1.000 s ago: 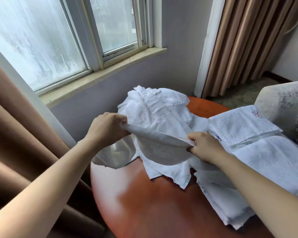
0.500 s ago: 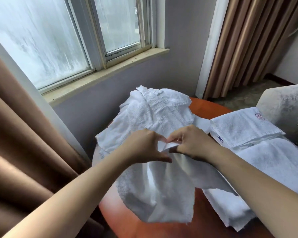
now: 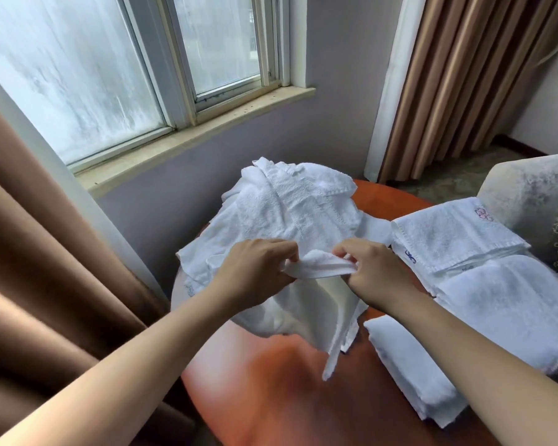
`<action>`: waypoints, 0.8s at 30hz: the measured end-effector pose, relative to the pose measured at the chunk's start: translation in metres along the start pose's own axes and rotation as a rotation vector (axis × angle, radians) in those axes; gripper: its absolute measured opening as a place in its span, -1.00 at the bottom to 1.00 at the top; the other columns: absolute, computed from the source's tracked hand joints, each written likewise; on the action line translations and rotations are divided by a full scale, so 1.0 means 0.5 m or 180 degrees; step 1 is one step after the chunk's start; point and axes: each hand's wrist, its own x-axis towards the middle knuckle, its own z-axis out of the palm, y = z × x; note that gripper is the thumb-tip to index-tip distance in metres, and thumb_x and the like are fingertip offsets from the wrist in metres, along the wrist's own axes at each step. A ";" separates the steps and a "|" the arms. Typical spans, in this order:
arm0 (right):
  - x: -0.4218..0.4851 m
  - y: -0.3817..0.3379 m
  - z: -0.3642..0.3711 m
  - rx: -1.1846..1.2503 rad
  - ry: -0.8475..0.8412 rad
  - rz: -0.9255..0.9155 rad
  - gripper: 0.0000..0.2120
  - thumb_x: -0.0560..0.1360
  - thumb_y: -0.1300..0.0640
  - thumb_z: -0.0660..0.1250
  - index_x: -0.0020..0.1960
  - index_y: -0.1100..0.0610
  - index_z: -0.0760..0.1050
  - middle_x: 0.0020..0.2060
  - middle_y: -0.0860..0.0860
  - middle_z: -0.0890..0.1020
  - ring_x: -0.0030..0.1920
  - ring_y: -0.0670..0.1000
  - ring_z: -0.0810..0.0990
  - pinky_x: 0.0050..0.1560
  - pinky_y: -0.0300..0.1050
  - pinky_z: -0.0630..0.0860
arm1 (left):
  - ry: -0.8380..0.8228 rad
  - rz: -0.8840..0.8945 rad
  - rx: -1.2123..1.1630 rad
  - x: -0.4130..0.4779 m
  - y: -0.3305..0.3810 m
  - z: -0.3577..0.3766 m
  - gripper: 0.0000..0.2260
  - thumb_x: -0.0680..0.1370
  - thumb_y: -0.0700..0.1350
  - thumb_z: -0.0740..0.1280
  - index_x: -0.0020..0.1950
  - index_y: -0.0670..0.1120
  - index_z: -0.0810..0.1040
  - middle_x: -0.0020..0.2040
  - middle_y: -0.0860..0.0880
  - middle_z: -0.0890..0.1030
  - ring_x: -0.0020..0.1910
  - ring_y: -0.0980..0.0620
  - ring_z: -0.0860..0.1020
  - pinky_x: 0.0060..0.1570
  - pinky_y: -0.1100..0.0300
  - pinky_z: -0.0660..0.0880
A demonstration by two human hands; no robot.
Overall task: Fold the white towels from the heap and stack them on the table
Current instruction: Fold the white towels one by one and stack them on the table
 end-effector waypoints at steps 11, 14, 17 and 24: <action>0.005 0.046 -0.012 -0.0266 0.0284 0.0618 -0.82 0.44 0.32 0.24 -0.12 0.07 0.52 -0.15 -0.03 0.56 -0.19 0.08 0.46 -0.28 -0.12 0.28 | 0.0167 -0.0554 0.0217 -0.041 -0.062 -0.013 -0.88 0.28 -0.11 0.45 -0.24 -0.07 0.57 -0.38 0.22 0.32 -0.41 0.05 0.38 -0.48 0.38 0.15; 0.003 0.052 -0.020 -0.0371 0.0154 0.0664 -0.83 0.47 0.31 0.23 -0.10 0.08 0.51 -0.10 -0.01 0.58 -0.19 0.07 0.43 -0.27 -0.11 0.27 | -0.0267 -0.1090 0.0324 -0.045 -0.079 -0.016 -0.80 0.35 -0.08 0.56 -0.17 -0.10 0.60 -0.38 0.16 0.38 -0.31 -0.03 0.45 -0.37 0.30 0.24; 0.004 0.041 -0.026 -0.0397 0.0168 0.0381 -0.81 0.47 0.31 0.24 -0.04 0.11 0.56 -0.06 0.02 0.63 -0.11 0.14 0.52 -0.21 -0.09 0.33 | -0.1143 -0.1307 0.0385 -0.040 -0.086 -0.022 -0.65 0.33 0.21 0.51 -0.07 0.00 0.60 -0.28 0.20 0.46 -0.20 0.11 0.44 -0.29 0.34 0.26; 0.020 -0.023 -0.064 -0.0326 0.0063 -0.0398 -0.85 0.35 0.28 0.37 -0.14 0.08 0.62 -0.23 0.01 0.68 -0.16 0.16 0.62 -0.16 -0.05 0.50 | -0.0956 -0.0920 -0.0245 0.005 -0.013 -0.010 -0.58 0.38 0.24 0.44 0.13 0.04 0.63 -0.17 0.22 0.57 -0.32 0.35 0.45 -0.29 0.45 0.27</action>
